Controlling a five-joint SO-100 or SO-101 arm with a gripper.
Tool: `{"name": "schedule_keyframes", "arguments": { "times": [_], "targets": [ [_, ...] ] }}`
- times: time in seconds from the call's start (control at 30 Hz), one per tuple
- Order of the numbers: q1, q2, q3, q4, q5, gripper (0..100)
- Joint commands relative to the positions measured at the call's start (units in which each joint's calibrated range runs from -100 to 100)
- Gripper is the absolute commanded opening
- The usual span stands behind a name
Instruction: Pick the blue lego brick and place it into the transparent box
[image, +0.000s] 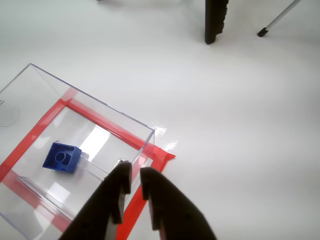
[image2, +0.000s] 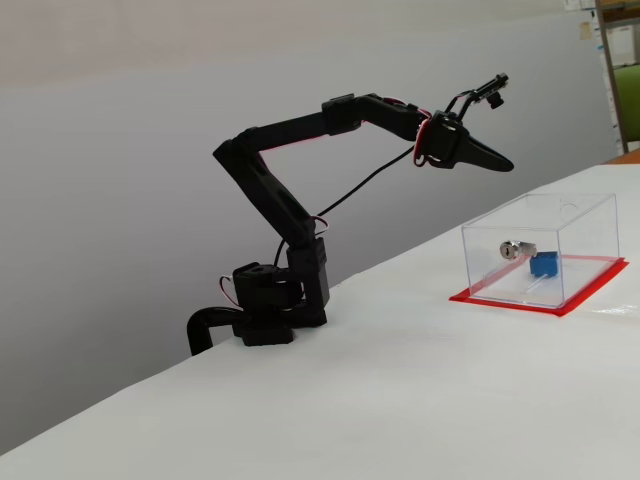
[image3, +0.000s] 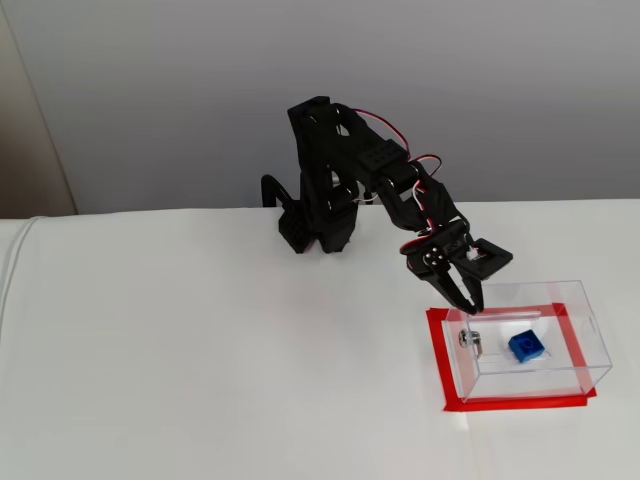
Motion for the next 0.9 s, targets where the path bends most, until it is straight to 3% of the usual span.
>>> {"name": "schedule_keyframes", "arguments": {
  "times": [0.0, 0.53, 0.87],
  "targets": [
    [4.7, -8.2, 4.0, -0.2, 0.2, 2],
    [27.2, -36.7, 26.9, -0.1, 0.2, 2],
    [34.1, -52.6, 41.5, 0.0, 0.2, 2]
  ]
}}
